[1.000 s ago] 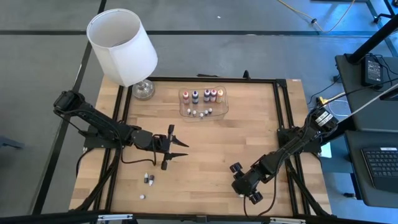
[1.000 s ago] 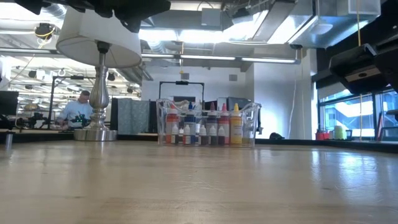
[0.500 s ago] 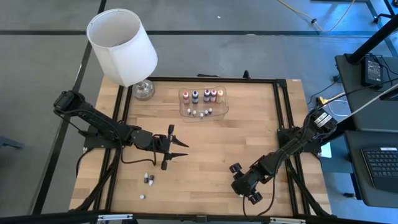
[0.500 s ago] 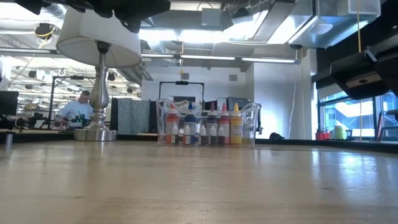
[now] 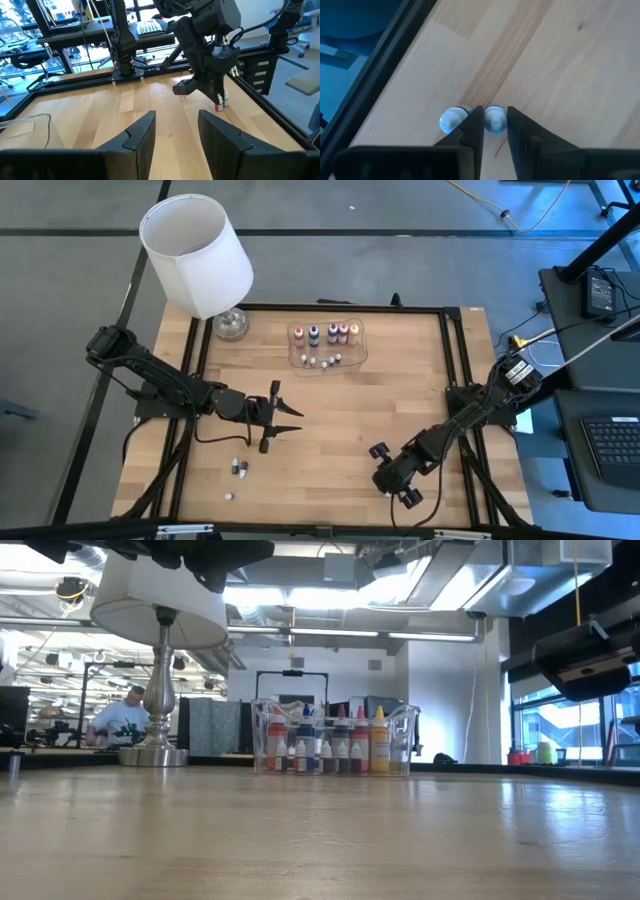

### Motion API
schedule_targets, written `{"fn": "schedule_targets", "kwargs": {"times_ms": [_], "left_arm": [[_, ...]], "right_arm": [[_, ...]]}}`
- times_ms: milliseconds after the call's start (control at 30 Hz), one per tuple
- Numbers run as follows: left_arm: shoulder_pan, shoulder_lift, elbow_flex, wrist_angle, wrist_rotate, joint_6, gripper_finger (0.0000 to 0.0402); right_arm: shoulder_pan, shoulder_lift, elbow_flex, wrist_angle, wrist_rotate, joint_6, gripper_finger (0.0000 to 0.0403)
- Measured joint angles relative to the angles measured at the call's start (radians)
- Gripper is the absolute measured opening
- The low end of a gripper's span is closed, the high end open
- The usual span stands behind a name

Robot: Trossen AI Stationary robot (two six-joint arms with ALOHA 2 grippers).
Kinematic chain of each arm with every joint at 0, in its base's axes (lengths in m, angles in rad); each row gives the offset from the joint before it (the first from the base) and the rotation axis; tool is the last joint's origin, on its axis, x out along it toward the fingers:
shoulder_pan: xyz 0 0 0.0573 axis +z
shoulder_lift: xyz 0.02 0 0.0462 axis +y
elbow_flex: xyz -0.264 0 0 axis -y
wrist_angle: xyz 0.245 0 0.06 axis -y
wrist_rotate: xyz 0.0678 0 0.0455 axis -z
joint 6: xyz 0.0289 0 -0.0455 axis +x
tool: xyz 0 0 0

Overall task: Pick & Place food coloring
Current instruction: Put the small orange food coloring bottle into the transparent bin

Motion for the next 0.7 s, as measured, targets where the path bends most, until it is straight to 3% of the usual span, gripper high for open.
{"fn": "schedule_targets", "kwargs": {"times_ms": [200,400,567,700], "left_arm": [[0.000,0.000,0.000,0.000,-0.002,-0.001,0.0145],[0.000,0.000,0.000,0.002,-0.002,0.001,0.0145],[0.000,0.000,0.000,0.003,-0.002,0.001,0.0144],[0.000,0.000,0.000,0.004,-0.002,0.001,0.0145]], "right_arm": [[-0.003,-0.029,-0.001,-0.023,0.011,0.017,0.0072],[-0.057,-0.182,-0.001,-0.094,0.059,0.005,0.0066],[-0.220,-0.334,0.000,-0.100,0.102,-0.063,0.0065],[-0.427,-0.391,0.068,-0.244,0.148,-0.163,0.0065]]}}
